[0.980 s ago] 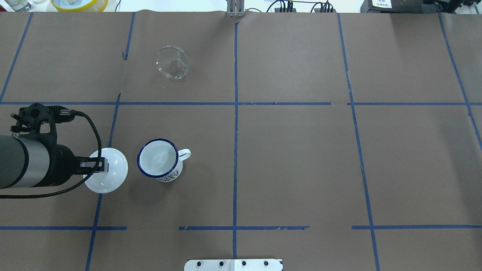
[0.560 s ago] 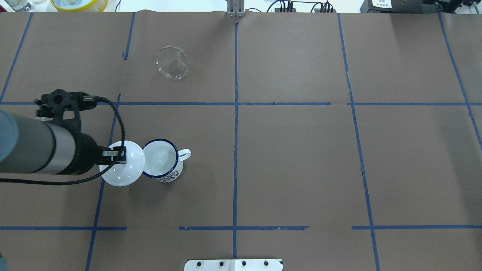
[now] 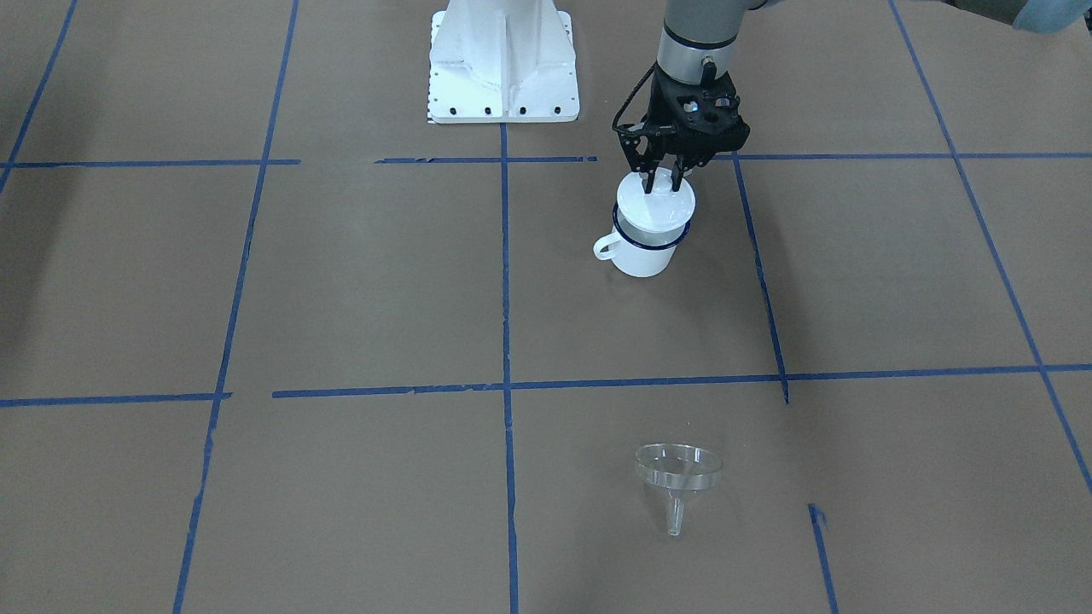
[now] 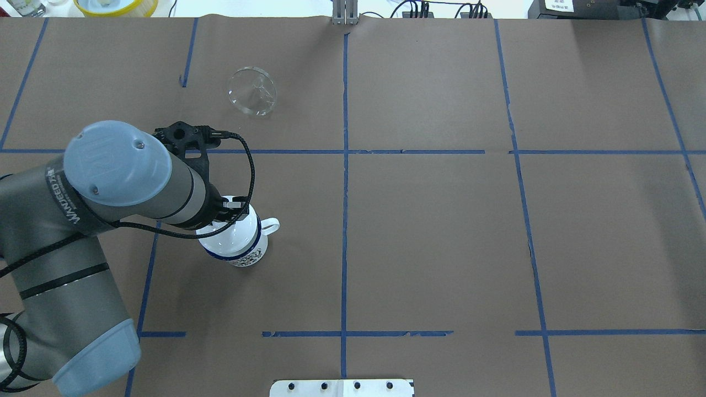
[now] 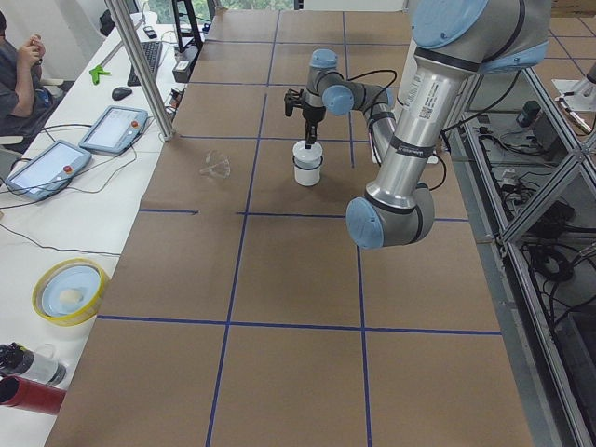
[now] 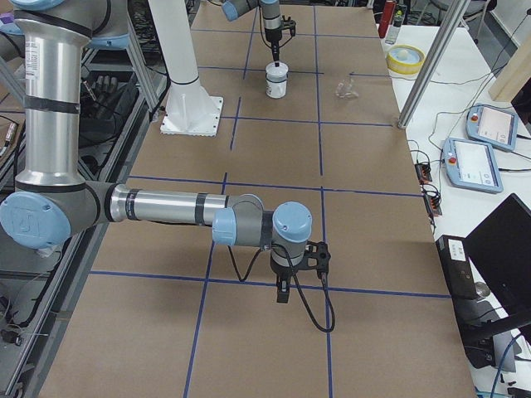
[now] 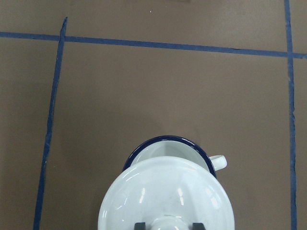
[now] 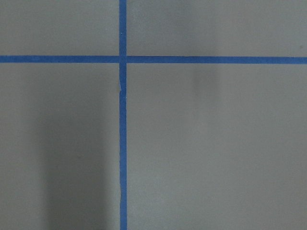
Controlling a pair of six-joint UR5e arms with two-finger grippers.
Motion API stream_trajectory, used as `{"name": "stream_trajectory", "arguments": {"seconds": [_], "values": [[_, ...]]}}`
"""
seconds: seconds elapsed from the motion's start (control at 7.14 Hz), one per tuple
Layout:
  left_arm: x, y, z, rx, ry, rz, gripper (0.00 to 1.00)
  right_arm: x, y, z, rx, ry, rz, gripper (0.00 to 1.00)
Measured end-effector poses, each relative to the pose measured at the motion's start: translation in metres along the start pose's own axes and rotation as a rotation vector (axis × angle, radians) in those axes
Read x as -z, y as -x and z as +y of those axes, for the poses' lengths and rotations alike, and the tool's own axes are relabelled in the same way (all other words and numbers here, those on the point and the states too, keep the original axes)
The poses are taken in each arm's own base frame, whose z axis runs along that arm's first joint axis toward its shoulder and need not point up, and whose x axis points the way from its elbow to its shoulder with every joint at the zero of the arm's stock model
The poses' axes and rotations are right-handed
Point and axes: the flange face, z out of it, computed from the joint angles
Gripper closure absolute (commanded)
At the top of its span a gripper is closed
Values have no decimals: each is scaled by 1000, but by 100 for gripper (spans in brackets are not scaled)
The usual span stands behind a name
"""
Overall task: Remove funnel from cup
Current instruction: 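Carry the white lid over the top of the white mug, then lower the lid onto the mug opening and release it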
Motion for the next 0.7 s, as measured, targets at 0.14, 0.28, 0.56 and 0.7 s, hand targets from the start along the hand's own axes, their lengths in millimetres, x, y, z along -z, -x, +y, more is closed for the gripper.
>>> {"name": "stream_trajectory", "arguments": {"seconds": [0.14,0.28,0.56,0.7], "values": [[-5,-1,-1,0,1,-1,100,0,0,0,0,0,0,0],[-8,-1,-2,1,2,-5,100,0,0,0,0,0,0,0],[-12,0,-2,2,5,-12,100,0,0,0,0,0,0,0],[-13,1,-2,2,6,-14,100,0,0,0,0,0,0,0]]}}
